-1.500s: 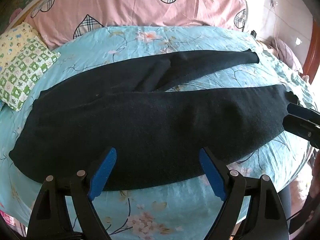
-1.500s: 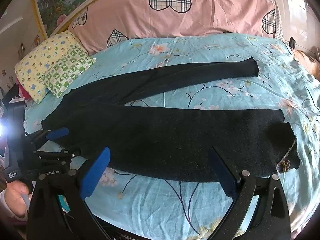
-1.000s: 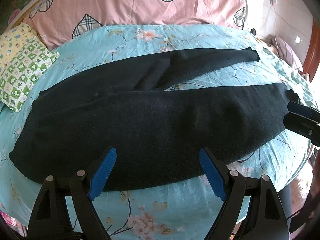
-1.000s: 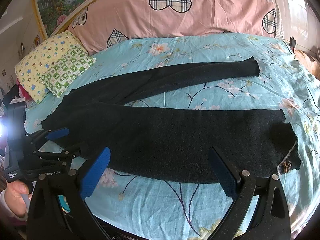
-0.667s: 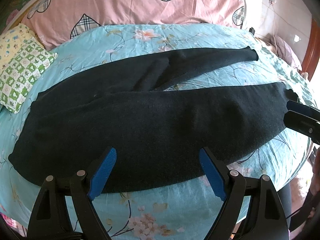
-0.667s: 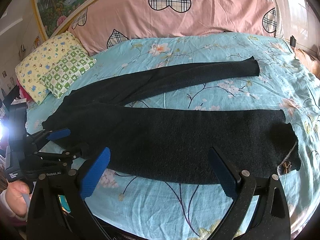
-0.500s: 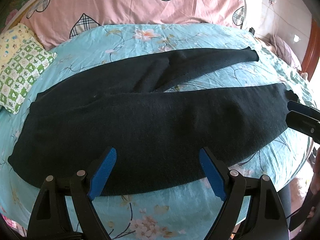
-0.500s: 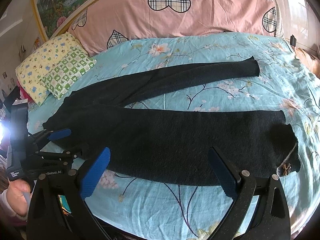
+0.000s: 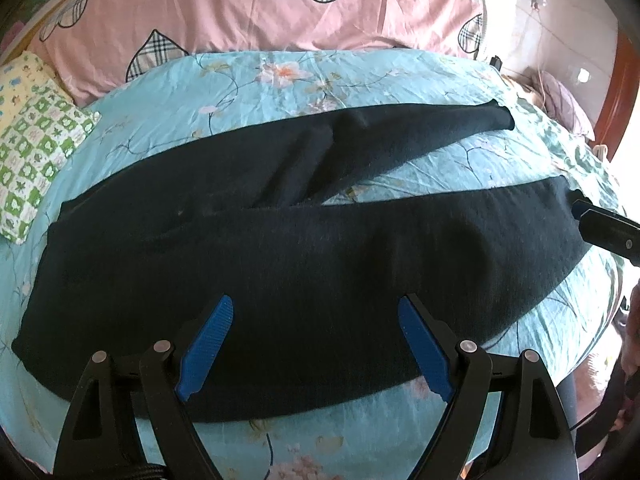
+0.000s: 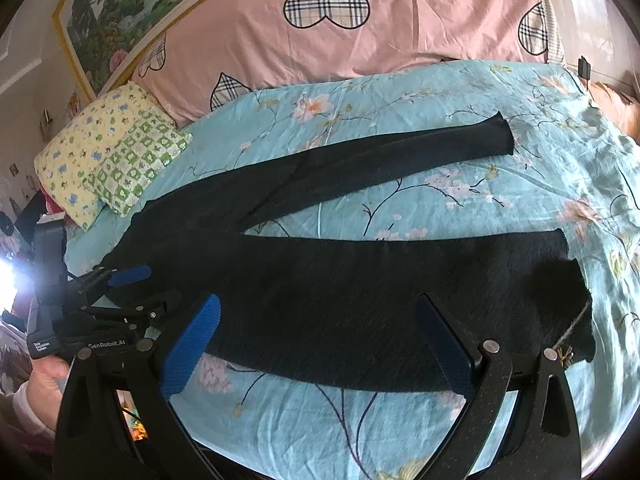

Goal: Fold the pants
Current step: 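Move both grippers over the black pants toward the leg cuffs, then close the left gripper on one leg cuff while the right gripper grasps the other cuff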

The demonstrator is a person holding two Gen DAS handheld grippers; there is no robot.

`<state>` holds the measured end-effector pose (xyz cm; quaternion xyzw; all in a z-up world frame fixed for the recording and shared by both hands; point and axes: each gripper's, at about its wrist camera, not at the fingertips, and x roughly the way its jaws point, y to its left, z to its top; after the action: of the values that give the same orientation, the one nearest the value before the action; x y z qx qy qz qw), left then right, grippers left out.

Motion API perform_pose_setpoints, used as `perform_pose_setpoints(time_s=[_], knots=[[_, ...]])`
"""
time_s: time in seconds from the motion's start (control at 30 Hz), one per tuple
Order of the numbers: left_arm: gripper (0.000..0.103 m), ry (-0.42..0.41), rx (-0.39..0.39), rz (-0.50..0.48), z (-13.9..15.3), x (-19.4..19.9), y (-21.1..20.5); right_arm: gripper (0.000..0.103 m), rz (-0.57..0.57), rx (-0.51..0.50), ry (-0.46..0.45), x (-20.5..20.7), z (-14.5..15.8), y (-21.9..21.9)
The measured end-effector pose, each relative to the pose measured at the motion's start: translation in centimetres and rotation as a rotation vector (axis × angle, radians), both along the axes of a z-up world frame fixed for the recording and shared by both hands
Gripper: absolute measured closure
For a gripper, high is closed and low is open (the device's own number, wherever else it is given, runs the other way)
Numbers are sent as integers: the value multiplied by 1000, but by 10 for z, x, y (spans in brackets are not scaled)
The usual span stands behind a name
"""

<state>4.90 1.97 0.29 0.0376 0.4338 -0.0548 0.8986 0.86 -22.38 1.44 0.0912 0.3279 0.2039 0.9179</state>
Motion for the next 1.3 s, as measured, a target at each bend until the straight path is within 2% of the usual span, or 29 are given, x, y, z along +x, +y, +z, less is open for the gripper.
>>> perform_pose_setpoints(time_s=[0.07, 0.13, 0.23, 0.5, 0.77, 0.97, 1.3], knots=[[18, -4, -4, -2, 1, 4, 0, 5, -2, 9, -12, 3, 1, -3], [18, -5, -8, -6, 3, 10, 0, 5, -4, -13, 22, 8, 1, -5], [18, -8, -3, -17, 6, 19, -2, 5, -10, -26, 24, 17, 4, -10], [18, -5, -16, -68, 14, 50, -5, 5, -22, 20, 43, 48, 13, -34], [18, 1, -19, -109, 22, 97, -5, 5, -31, 32, 69, 87, 22, -54], [18, 22, -38, -168, 25, 138, -6, 5, -42, 2, 95, 124, 23, -68], [18, 57, -36, -202, 22, 196, -17, 5, -73, -28, 130, 173, 22, -92]])
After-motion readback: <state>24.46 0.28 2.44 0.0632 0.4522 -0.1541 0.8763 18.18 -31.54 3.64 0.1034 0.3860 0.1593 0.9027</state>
